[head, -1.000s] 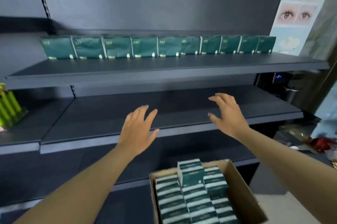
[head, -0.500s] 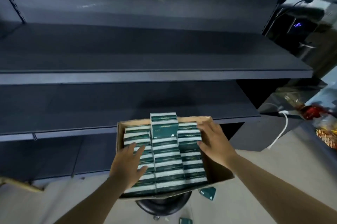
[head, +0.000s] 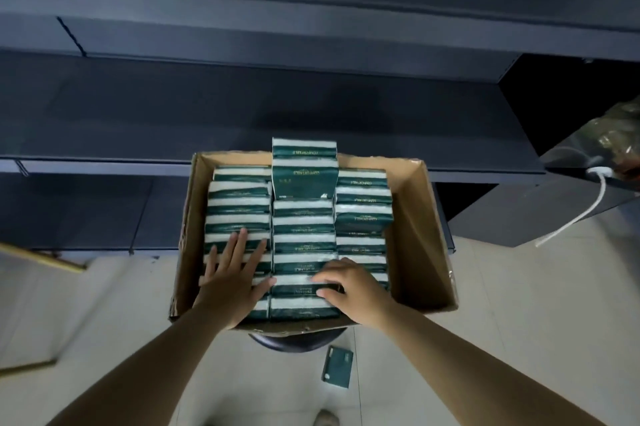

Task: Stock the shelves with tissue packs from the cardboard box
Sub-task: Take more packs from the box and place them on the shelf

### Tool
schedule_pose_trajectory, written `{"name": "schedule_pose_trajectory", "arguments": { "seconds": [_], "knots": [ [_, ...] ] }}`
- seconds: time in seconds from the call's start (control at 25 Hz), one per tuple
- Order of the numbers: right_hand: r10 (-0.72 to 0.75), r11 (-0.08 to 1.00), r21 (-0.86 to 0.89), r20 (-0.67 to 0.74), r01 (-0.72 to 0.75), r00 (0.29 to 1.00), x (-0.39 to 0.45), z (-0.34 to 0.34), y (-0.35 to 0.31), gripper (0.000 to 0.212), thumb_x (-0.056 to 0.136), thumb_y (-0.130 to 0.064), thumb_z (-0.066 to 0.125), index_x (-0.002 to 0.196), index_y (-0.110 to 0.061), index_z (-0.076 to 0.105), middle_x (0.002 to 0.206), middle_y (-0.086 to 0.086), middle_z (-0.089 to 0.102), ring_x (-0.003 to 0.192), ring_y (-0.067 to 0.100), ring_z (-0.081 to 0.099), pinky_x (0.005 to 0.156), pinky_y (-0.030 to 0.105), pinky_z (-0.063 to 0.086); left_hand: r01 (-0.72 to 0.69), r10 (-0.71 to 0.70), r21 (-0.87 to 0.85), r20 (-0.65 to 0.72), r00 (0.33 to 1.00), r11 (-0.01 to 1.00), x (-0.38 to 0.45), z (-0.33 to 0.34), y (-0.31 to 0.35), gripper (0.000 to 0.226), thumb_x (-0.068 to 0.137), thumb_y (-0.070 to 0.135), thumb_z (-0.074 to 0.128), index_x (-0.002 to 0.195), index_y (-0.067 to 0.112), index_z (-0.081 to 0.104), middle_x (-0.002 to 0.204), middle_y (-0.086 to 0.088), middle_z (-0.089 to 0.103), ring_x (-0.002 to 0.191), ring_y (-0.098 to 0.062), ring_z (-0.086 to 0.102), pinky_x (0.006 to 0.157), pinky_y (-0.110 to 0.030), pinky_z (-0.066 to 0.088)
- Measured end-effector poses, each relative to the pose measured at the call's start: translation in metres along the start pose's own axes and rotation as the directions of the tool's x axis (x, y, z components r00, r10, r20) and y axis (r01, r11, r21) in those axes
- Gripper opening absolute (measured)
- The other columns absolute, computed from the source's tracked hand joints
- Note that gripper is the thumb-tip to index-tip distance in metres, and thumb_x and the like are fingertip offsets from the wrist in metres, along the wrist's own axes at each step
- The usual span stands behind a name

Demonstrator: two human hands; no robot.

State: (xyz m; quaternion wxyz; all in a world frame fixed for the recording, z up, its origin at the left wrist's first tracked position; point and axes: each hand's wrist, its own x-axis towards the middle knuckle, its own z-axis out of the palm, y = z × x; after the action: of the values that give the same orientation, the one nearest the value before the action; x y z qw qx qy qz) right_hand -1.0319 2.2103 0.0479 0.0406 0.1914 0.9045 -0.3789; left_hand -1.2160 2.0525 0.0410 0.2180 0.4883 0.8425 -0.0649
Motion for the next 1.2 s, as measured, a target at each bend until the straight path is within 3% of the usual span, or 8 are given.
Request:
{"name": "schedule_pose_trajectory", "arguments": {
  "seconds": [0.36, 0.64, 0.76, 0.88, 1.0, 1.12, 1.2],
  "knots": [
    [0.002, 1.0, -0.029, -0.071, -0.004, 0.997, 0.017, 0.017, 0.007, 0.03, 0.087, -0.026, 0.065, 0.117, -0.022, 0.066, 0.114, -0.006, 0.06, 0.109, 0.011, 0.042, 0.094, 0.014, 0.024, -0.053, 0.06, -0.088, 0.07, 0.996, 0.995, 0.007, 0.005, -0.006, 0.101, 0.049, 0.086, -0.032, 0.132, 0.03, -0.037, 0.139, 0.0, -0.048, 0.131, -0.02, -0.042, 0.108, -0.042, -0.024],
    [0.027, 1.0, 0.016, -0.076, -0.026, 0.997, 0.016, 0.021, 0.007, 0.04, 0.081, -0.027, 0.07, 0.119, -0.022, 0.064, 0.115, -0.008, 0.062, 0.105, 0.007, 0.04, 0.094, 0.019, 0.031, -0.059, 0.064, -0.068, 0.078, 0.995, 0.996, 0.007, 0.007, -0.006, 0.096, 0.05, 0.085, -0.029, 0.131, 0.034, -0.039, 0.137, 0.0, -0.05, 0.132, -0.019, -0.041, 0.104, -0.04, -0.026],
    [0.037, 0.999, 0.029, -0.093, -0.035, 0.995, 0.017, 0.024, 0.006, 0.037, 0.08, -0.025, 0.071, 0.117, -0.021, 0.066, 0.111, -0.008, 0.064, 0.099, 0.007, 0.041, 0.089, 0.016, 0.031, -0.058, 0.063, -0.078, 0.061, 0.996, 0.995, 0.007, 0.008, -0.007, 0.098, 0.047, 0.086, -0.031, 0.13, 0.035, -0.039, 0.137, 0.001, -0.05, 0.131, -0.018, -0.041, 0.105, -0.041, -0.025],
    [0.043, 0.997, 0.069, -0.134, -0.034, 0.99, 0.017, 0.024, 0.004, 0.031, 0.079, -0.02, 0.072, 0.111, -0.02, 0.07, 0.105, -0.006, 0.067, 0.096, 0.011, 0.046, 0.089, 0.022, 0.038, -0.062, 0.066, -0.079, 0.053, 0.996, 0.995, 0.006, 0.007, -0.007, 0.099, 0.046, 0.088, -0.03, 0.131, 0.037, -0.036, 0.138, 0.002, -0.049, 0.131, -0.017, -0.041, 0.108, -0.042, -0.023],
    [0.024, 0.997, 0.081, -0.171, -0.01, 0.985, 0.015, 0.018, -0.001, 0.026, 0.08, -0.018, 0.072, 0.106, -0.02, 0.072, 0.099, -0.006, 0.069, 0.093, 0.014, 0.05, 0.086, 0.027, 0.042, -0.049, 0.052, -0.051, 0.045, 0.998, 0.997, 0.005, 0.001, -0.006, 0.098, 0.062, 0.088, -0.01, 0.142, 0.035, -0.026, 0.146, 0.0, -0.041, 0.135, -0.016, -0.036, 0.111, -0.043, -0.019],
    [-0.011, 0.996, 0.085, -0.233, 0.031, 0.973, 0.007, 0.004, -0.013, 0.023, 0.08, -0.017, 0.072, 0.102, -0.021, 0.073, 0.096, -0.007, 0.07, 0.089, 0.012, 0.049, 0.083, 0.021, 0.039, -0.05, 0.05, -0.018, 0.006, 0.999, 0.999, -0.005, -0.012, -0.001, 0.093, 0.079, 0.08, 0.023, 0.149, 0.031, -0.013, 0.155, -0.003, -0.025, 0.142, -0.019, -0.025, 0.115, -0.044, -0.013],
    [-0.03, 0.994, 0.097, -0.273, 0.058, 0.961, -0.001, -0.014, -0.024, 0.021, 0.079, -0.016, 0.073, 0.1, -0.02, 0.074, 0.095, -0.006, 0.07, 0.088, 0.013, 0.05, 0.081, 0.016, 0.037, -0.091, 0.09, -0.002, -0.072, 0.993, 0.996, -0.015, -0.023, 0.005, 0.095, 0.08, 0.077, 0.035, 0.15, 0.031, -0.009, 0.157, -0.002, -0.019, 0.143, -0.018, -0.021, 0.116, -0.043, -0.01]
  ]
}}
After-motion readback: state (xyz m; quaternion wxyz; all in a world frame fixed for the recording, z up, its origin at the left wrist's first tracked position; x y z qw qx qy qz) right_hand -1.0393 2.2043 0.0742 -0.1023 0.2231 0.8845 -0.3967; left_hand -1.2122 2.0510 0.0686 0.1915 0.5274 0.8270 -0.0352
